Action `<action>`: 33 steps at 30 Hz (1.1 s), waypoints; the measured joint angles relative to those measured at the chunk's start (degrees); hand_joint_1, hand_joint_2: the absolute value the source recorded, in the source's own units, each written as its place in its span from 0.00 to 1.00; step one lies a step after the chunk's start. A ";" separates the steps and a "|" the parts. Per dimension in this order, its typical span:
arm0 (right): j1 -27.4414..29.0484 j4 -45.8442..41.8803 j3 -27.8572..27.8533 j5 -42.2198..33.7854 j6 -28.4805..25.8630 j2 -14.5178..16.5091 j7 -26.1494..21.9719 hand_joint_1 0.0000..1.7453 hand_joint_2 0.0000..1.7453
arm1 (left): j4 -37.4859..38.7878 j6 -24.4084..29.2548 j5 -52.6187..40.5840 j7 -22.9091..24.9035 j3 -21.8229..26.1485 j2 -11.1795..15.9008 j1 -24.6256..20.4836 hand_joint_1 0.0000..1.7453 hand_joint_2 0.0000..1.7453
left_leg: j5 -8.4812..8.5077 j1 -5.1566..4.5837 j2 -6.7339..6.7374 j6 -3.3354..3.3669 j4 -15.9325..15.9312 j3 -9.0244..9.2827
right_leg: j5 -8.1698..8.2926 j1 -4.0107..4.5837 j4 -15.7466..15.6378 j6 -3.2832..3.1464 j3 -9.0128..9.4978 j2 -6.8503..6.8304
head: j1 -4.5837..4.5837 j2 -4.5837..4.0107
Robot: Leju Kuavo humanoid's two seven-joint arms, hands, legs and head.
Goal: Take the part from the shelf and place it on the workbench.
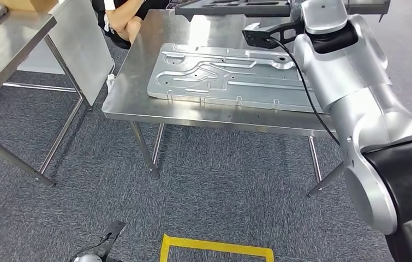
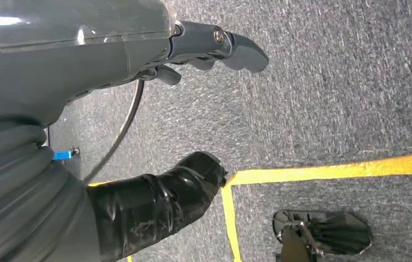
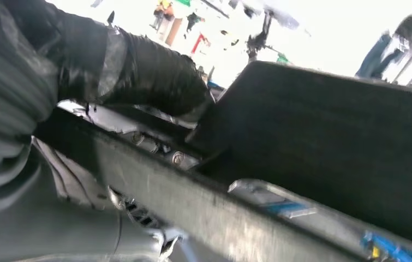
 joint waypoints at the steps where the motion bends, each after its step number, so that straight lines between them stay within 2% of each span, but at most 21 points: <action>1: 0.00 0.01 0.00 0.00 0.01 -0.01 -0.03 1.00 1.00 | 0.01 0.00 0.01 0.00 -0.01 0.01 -0.02 0.00 1.00 | -0.06 -0.02 0.02 0.20 -0.01 0.04 | -1.65 -0.04 3.88 0.17 -1.93 -0.02 | 0.00 0.00; 3: 0.24 0.06 0.00 0.00 0.02 -0.03 -0.04 1.00 1.00 | 0.02 -0.01 0.04 0.00 -0.01 0.01 0.00 0.00 1.00 | -0.19 -0.04 0.01 0.37 0.04 0.13 | -3.18 -0.14 9.87 0.36 -5.23 -0.03 | 0.00 0.00; 4: 0.36 0.08 0.00 0.00 0.02 -0.05 -0.02 1.00 1.00 | 0.02 -0.01 0.04 0.00 -0.01 0.01 0.02 0.00 1.00 | -0.28 -0.04 -0.04 0.39 0.08 0.20 | -2.38 -0.18 10.04 0.34 -5.59 -0.04 | 0.00 0.00; 5: 0.40 0.09 0.00 0.00 0.02 -0.07 0.01 1.00 1.00 | 0.02 -0.01 0.05 0.00 -0.01 0.01 0.04 0.00 1.00 | -0.39 -0.05 -0.10 0.37 0.15 0.31 | -0.59 -0.20 7.88 0.23 -4.79 -0.04 | 0.00 0.00; 7: 0.27 0.05 0.00 0.00 -0.01 -0.07 0.01 1.00 1.00 | 0.03 -0.01 0.05 0.00 -0.01 0.01 0.02 0.00 1.00 | -0.71 -0.12 -0.20 0.16 0.27 0.53 | 3.51 -0.06 -0.08 -0.23 -1.13 -0.05 | 0.00 0.00; 8: 0.16 0.03 0.00 0.00 -0.03 -0.05 0.01 1.00 1.00 | 0.03 -0.01 0.05 0.00 -0.01 0.01 -0.01 0.00 1.00 | -0.84 -0.20 -0.21 -0.01 0.34 0.54 | 4.58 0.12 -3.43 -0.46 0.46 -0.04 | 0.00 0.00; 9: 0.11 0.02 0.00 0.00 -0.04 -0.03 0.00 1.00 1.00 | 0.04 -0.01 0.07 0.00 -0.02 0.01 -0.04 0.00 1.00 | -0.90 -0.26 -0.21 -0.20 0.37 0.50 | 4.94 0.31 -5.43 -0.64 1.44 -0.02 | 0.00 0.00; 11: 0.09 0.02 0.00 0.00 -0.05 -0.01 -0.01 1.00 1.00 | 0.10 -0.01 0.15 -0.01 -0.03 0.01 -0.08 0.00 1.00 | -0.92 -0.39 -0.19 -0.64 0.29 0.44 | 4.69 0.48 -6.40 -0.92 1.87 0.01 | 0.00 0.00; 13: 0.08 0.01 0.00 0.00 -0.09 -0.01 -0.02 1.00 1.00 | 0.18 0.01 0.30 -0.03 -0.04 0.09 -0.12 0.00 1.00 | -1.56 -0.40 -0.16 -1.09 0.75 0.27 | 4.80 0.08 -6.93 -1.33 2.30 -0.07 | 0.00 0.00; 15: -0.06 0.00 0.00 0.00 -0.16 0.02 -0.03 1.00 1.00 | 0.29 0.02 0.52 -0.08 -0.06 0.22 -0.21 0.00 1.00 | -3.92 -0.36 -0.12 -1.53 4.86 -1.57 | 4.93 -0.29 -7.56 -1.87 2.85 -0.15 | 0.00 0.00; 17: -0.12 0.03 0.00 0.00 -0.21 0.05 -0.08 1.00 1.00 | 0.48 0.05 0.69 -0.11 -0.07 0.35 -0.24 0.00 1.00 | -6.93 -0.29 -0.10 -1.93 12.40 -5.34 | 4.78 -0.28 -7.56 -2.26 3.01 -0.12 | 0.00 0.00; 18: -0.06 0.04 0.00 0.00 -0.22 0.05 -0.10 1.00 1.00 | 0.56 0.06 0.72 -0.11 -0.07 0.41 -0.22 0.00 1.00 | -7.55 -0.23 -0.09 -2.10 15.23 -6.96 | 4.65 -0.29 -7.46 -2.30 3.05 -0.08 | 0.00 0.00; 19: 0.03 0.06 0.00 0.00 -0.22 0.05 -0.13 1.00 1.00 | 0.61 0.09 0.73 -0.11 -0.07 0.47 -0.22 0.00 1.00 | -7.08 -0.17 -0.08 -2.24 16.12 -7.74 | 4.48 -0.30 -7.30 -2.28 3.10 -0.04 | 0.00 0.00; 20: 0.10 0.07 0.00 0.00 -0.22 0.05 -0.13 1.00 1.00 | 0.63 0.10 0.73 -0.11 -0.08 0.52 -0.22 0.00 1.00 | -5.50 -0.07 -0.07 -2.34 14.70 -7.37 | 4.25 -0.35 -7.07 -2.17 3.18 0.01 | 0.00 0.00; 22: 0.07 0.07 0.00 0.00 -0.22 0.05 -0.11 1.00 1.00 | 0.69 0.17 0.73 -0.11 -0.11 0.63 -0.24 0.00 1.00 | -1.38 0.16 -0.02 -2.47 7.48 -4.25 | 3.57 -0.41 -6.46 -1.73 3.34 0.05 | 0.00 0.00; 23: -0.02 0.07 0.00 0.00 -0.22 0.05 -0.11 1.00 1.00 | 0.74 0.21 0.75 -0.12 -0.17 0.66 -0.27 0.00 1.00 | -0.23 0.14 -0.04 -2.41 4.13 -2.70 | 3.25 -0.35 -6.07 -1.44 3.31 0.07 | 0.00 0.00; 25: -0.14 0.08 0.00 0.00 -0.22 0.05 -0.11 1.00 1.00 | 0.90 0.23 0.83 -0.16 -0.33 0.67 -0.30 0.00 1.00 | -0.14 -0.03 -0.10 -2.03 1.45 -1.38 | 2.96 -0.14 -5.78 -0.88 3.13 0.12 | 0.00 0.00; 27: -0.16 0.09 0.00 0.00 -0.22 0.05 -0.12 1.00 1.00 | 1.01 0.27 0.92 -0.19 -0.49 0.68 -0.32 0.00 1.00 | -0.17 -0.06 -0.13 -1.35 1.15 -1.24 | 2.87 -0.12 -5.84 -0.36 3.07 0.12 | 0.01 0.00; 29: -0.22 0.09 0.00 0.00 -0.22 0.02 -0.10 1.00 1.00 | 1.03 0.34 0.99 -0.21 -0.72 0.74 -0.38 0.00 1.00 | -0.11 0.09 -0.11 -0.61 0.71 -0.83 | 1.74 -0.30 -4.17 0.17 2.35 0.03 | 0.02 0.00; 32: -0.27 0.15 0.00 0.00 -0.25 0.00 -0.12 1.00 1.00 | 1.04 0.37 1.15 -0.26 -1.15 0.80 -0.46 0.00 1.00 | -0.38 0.09 -0.08 0.17 0.49 -0.26 | -2.56 -0.44 5.90 0.76 -2.70 -0.05 | 0.03 0.00; 33: -0.20 0.25 0.00 0.00 -0.25 0.01 -0.12 1.00 1.00 | 1.06 0.35 1.20 -0.27 -1.23 0.80 -0.45 0.00 1.00 | -0.53 0.05 -0.10 0.29 0.50 -0.11 | -3.34 -0.45 9.12 0.83 -4.58 -0.06 | 0.03 0.00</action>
